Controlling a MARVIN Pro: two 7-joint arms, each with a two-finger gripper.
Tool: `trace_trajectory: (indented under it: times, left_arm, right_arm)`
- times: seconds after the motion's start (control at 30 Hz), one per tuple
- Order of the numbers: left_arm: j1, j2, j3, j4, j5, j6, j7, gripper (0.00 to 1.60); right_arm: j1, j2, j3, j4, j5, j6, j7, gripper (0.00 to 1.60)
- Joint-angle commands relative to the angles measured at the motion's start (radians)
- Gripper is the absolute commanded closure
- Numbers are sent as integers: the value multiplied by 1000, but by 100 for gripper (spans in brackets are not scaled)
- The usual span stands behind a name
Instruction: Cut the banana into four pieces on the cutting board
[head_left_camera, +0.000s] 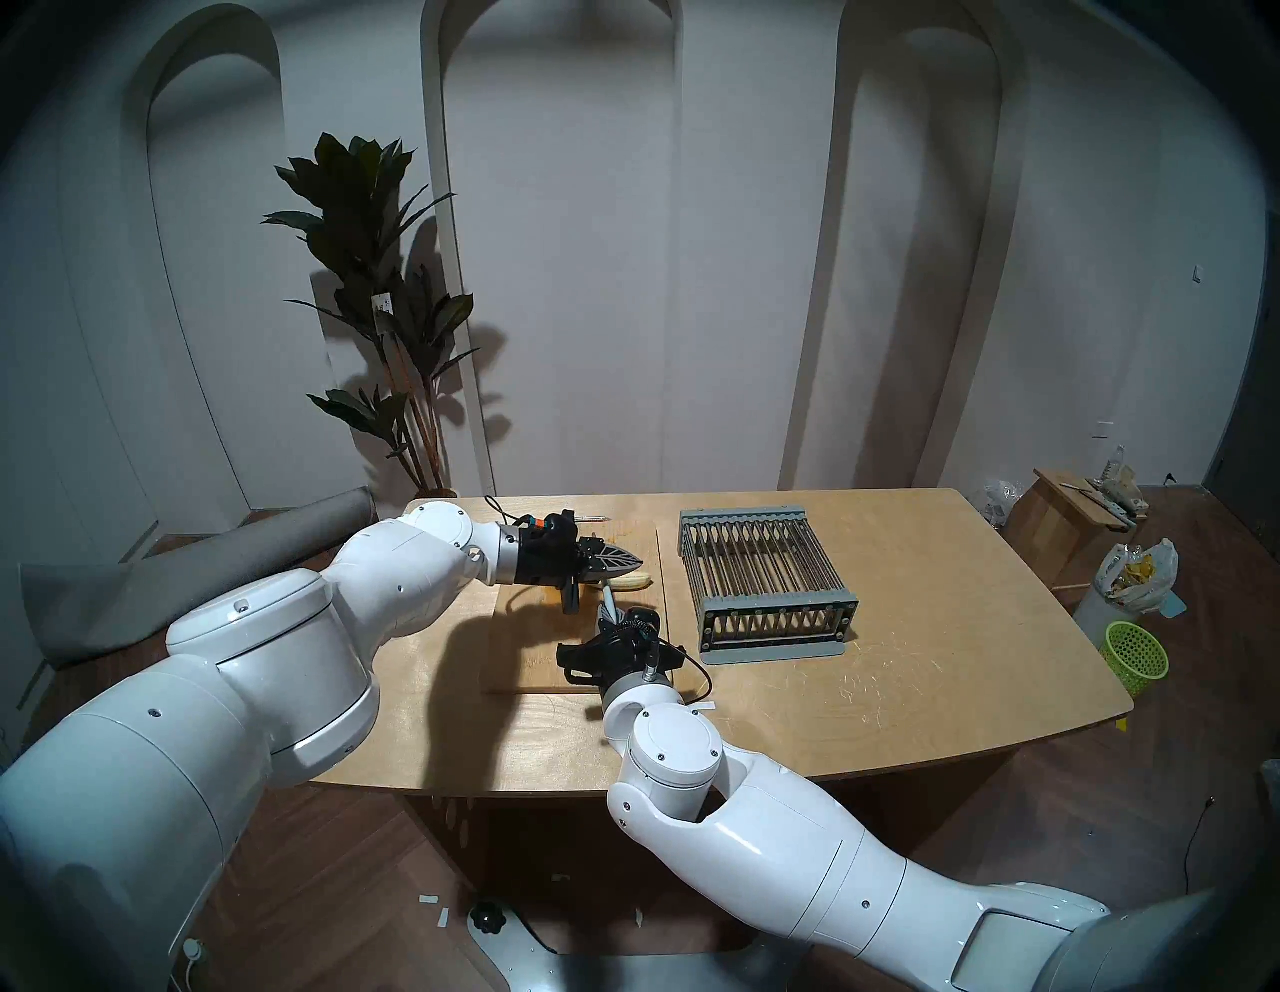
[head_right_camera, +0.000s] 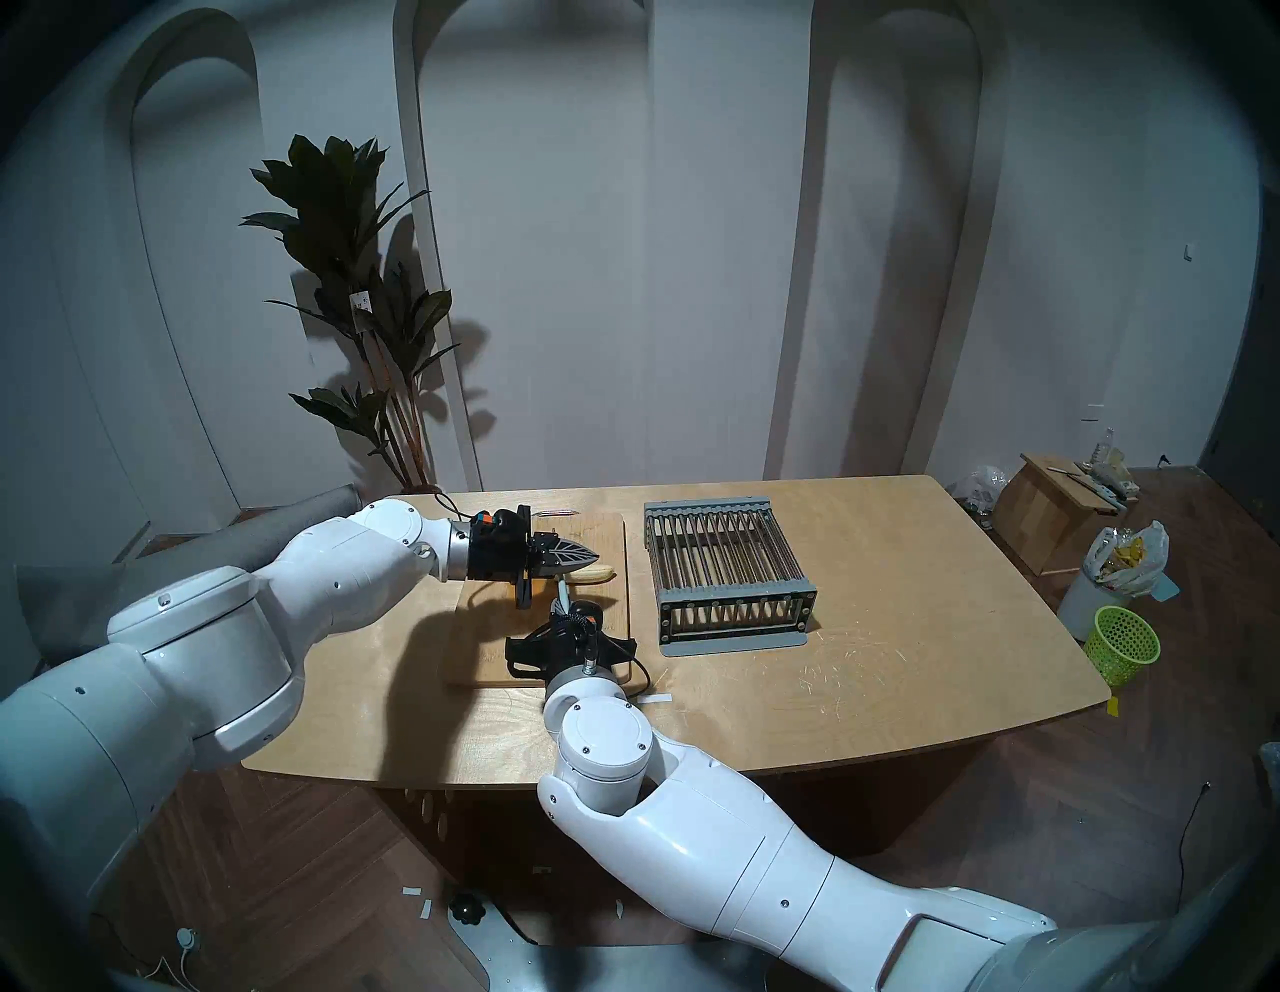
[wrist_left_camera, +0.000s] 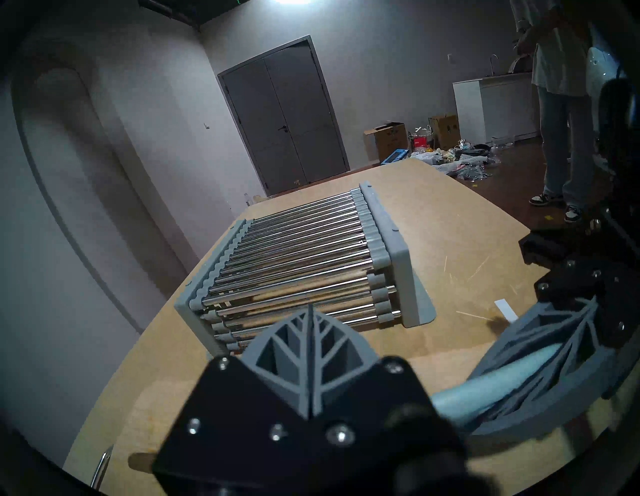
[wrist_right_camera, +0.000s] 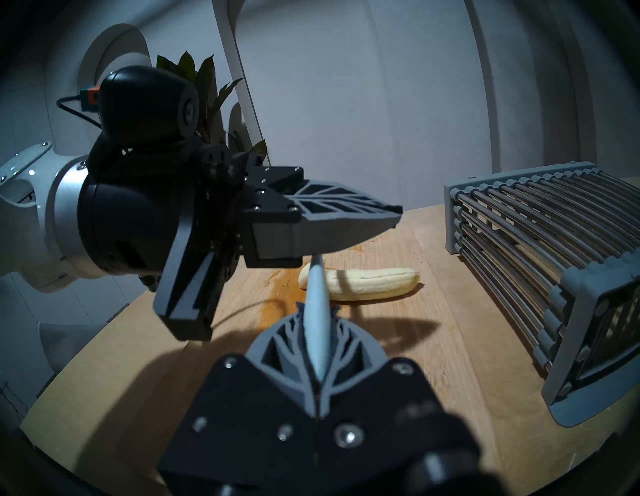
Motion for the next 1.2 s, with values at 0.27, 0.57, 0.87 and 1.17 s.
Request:
trace_trajectory:
  times: [0.27,0.57,0.87,1.17]
  left_arm:
    - [-16,7,30,-11,-21,4,-97,160]
    - [-15,13,41,-15,-50,15,-108,160]
    - [-9,61,82,-66,-55,29,-129,160]
    - [-34,64,78,-63,-91,41,-135,160]
  right_arm:
    - [10,-4,4,-41,-6,-12,-12,160]
    - [11,-3,4,-45,-6,-13,-17,160]
    - [10,0,2,-61,-12,-13,-24,160]
    - [9,-4,-8,-72,-19,-10,-30,160]
